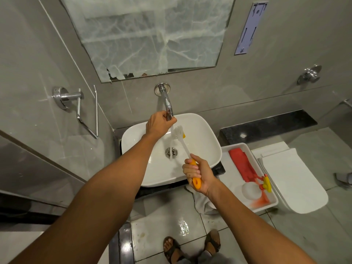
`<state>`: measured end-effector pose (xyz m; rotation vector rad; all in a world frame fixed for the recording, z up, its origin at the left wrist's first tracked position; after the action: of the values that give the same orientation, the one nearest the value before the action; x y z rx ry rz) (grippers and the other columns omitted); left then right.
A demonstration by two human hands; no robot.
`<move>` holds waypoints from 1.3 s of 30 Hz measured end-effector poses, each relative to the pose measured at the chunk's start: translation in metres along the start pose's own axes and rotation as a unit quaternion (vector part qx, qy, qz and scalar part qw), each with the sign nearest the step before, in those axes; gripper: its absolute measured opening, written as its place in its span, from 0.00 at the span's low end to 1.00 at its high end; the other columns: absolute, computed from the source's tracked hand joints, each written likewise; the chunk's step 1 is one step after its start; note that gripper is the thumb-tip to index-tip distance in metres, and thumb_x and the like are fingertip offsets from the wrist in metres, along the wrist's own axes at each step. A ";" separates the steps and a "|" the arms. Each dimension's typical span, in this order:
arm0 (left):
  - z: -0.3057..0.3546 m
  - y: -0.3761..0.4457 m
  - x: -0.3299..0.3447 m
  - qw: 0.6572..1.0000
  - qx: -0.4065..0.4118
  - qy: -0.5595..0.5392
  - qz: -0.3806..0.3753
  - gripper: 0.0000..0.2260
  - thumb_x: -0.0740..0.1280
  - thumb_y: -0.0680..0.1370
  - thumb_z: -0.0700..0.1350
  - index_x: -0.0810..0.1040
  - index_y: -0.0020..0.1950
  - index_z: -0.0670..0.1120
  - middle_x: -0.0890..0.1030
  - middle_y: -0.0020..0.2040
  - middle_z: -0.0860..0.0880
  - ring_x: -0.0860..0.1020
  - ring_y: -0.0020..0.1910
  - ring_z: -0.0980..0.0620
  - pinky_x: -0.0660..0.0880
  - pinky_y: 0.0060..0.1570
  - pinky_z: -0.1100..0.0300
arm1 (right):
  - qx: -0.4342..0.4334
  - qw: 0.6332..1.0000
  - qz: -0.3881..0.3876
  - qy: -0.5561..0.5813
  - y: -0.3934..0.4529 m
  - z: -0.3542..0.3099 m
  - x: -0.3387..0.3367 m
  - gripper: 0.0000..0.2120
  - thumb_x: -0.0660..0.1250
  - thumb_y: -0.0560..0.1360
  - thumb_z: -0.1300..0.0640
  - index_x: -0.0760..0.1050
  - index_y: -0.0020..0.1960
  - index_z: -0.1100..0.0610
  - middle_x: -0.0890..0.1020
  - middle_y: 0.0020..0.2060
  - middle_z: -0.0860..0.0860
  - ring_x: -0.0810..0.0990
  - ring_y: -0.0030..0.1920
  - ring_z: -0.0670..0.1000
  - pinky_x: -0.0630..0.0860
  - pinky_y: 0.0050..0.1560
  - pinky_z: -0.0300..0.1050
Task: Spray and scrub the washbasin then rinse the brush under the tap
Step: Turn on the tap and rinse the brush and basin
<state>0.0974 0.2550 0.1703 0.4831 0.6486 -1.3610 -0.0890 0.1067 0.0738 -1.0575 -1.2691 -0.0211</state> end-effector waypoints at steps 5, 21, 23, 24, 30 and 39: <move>-0.001 0.000 0.001 1.000 0.001 -0.001 0.001 0.10 0.72 0.78 0.54 0.76 0.43 0.50 0.74 0.35 0.54 0.74 0.39 0.47 0.70 0.40 0.55 | 0.037 0.999 -0.015 -0.005 0.000 0.006 -0.002 0.17 0.58 0.85 0.49 0.66 0.39 0.55 0.60 0.26 0.45 0.58 0.20 0.42 0.55 0.19 0.29; 0.000 -0.001 -0.003 1.000 0.000 0.020 0.013 0.13 0.72 0.76 0.54 0.72 0.37 0.50 0.73 0.33 0.54 0.75 0.41 0.44 0.68 0.44 0.54 | -0.294 0.588 0.297 -0.692 -0.015 -0.049 -0.004 0.24 0.53 0.85 0.41 0.75 0.56 0.61 0.82 0.46 0.57 0.82 0.46 0.58 0.78 0.47 0.51; 0.000 -0.001 -0.003 1.000 0.001 0.022 0.012 0.13 0.72 0.77 0.54 0.72 0.37 0.51 0.74 0.33 0.54 0.76 0.41 0.44 0.71 0.46 0.53 | -0.278 0.655 0.305 -0.633 -0.013 -0.048 -0.014 0.24 0.55 0.85 0.41 0.77 0.53 0.62 0.81 0.44 0.55 0.80 0.44 0.56 0.76 0.46 0.49; 0.000 -0.001 -0.002 1.000 0.002 0.024 0.010 0.14 0.72 0.77 0.54 0.72 0.37 0.51 0.74 0.33 0.54 0.76 0.42 0.44 0.72 0.48 0.51 | -0.256 0.717 0.296 -0.576 -0.010 -0.044 -0.022 0.23 0.56 0.84 0.41 0.76 0.51 0.61 0.78 0.39 0.53 0.76 0.38 0.53 0.74 0.40 0.48; -0.001 -0.001 0.000 0.999 -0.004 0.032 0.005 0.16 0.71 0.78 0.55 0.69 0.35 0.53 0.73 0.34 0.56 0.76 0.44 0.45 0.66 0.56 0.48 | -0.041 0.976 0.135 -0.165 0.006 0.001 -0.030 0.19 0.60 0.84 0.46 0.65 0.37 0.53 0.62 0.25 0.47 0.60 0.19 0.44 0.56 0.18 0.34; -0.008 0.009 -0.005 1.000 0.002 0.017 -0.025 0.13 0.76 0.76 0.59 0.79 0.41 0.51 0.76 0.36 0.55 0.78 0.44 0.47 0.75 0.60 0.47 | -0.012 0.987 0.088 -0.133 0.004 0.012 -0.023 0.19 0.59 0.85 0.48 0.65 0.37 0.54 0.63 0.22 0.47 0.61 0.17 0.44 0.52 0.21 0.33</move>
<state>0.1049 0.2652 0.1671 0.4977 0.6907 -1.4044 -0.1042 0.1044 0.0523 -1.2192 -1.4107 0.2483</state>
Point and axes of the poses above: each hand's wrist, its own y-axis towards the middle knuckle, its own x-axis out of the palm, z = x × y, the point moved 10 cm from there along y, towards the middle knuckle
